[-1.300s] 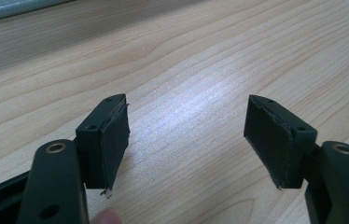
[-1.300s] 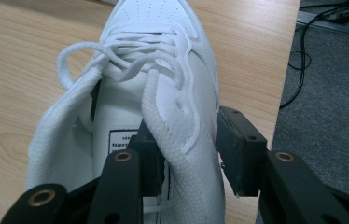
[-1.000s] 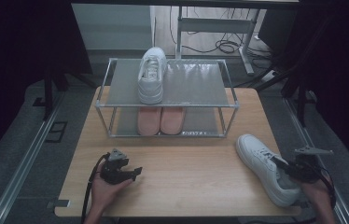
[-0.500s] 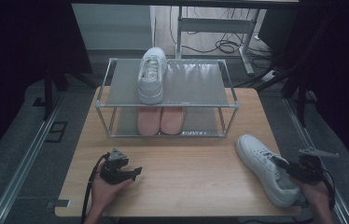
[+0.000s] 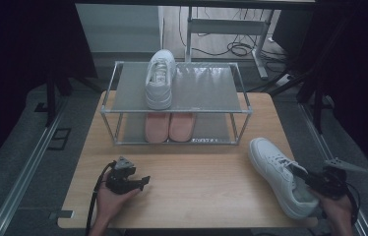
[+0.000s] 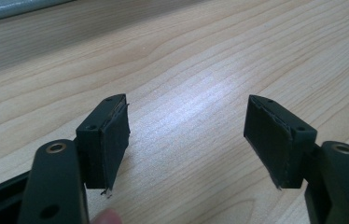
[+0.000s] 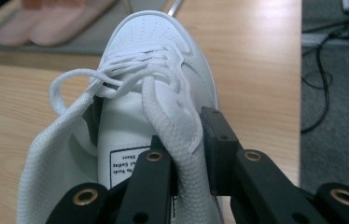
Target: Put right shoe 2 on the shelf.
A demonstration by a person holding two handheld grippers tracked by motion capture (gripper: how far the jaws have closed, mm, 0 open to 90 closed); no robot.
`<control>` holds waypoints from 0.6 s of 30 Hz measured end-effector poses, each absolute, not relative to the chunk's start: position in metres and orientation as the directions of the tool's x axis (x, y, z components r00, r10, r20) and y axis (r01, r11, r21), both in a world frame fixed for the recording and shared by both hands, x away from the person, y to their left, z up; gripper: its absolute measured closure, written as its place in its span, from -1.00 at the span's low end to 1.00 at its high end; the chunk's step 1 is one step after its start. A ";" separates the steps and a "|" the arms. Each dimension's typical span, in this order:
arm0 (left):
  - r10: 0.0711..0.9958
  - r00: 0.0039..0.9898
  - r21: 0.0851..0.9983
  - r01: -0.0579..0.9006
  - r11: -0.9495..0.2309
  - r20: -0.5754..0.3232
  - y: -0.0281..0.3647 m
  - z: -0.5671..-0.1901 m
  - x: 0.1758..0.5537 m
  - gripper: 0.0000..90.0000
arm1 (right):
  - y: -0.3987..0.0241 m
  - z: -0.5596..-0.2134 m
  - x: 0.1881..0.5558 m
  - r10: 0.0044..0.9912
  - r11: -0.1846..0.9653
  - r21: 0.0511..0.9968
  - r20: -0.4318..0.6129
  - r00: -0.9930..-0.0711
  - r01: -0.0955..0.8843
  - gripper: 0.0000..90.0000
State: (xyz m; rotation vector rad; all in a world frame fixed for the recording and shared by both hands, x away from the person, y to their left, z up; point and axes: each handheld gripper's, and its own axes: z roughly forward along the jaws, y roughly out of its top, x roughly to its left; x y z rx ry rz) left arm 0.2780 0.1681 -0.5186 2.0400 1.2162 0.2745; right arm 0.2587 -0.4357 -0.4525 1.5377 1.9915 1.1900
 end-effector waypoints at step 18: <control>0.829 0.530 0.684 0.673 -0.282 -0.179 0.168 -0.518 0.278 -0.30 | -0.397 -0.431 0.251 0.859 0.019 0.849 0.257 -0.444 0.528 0.82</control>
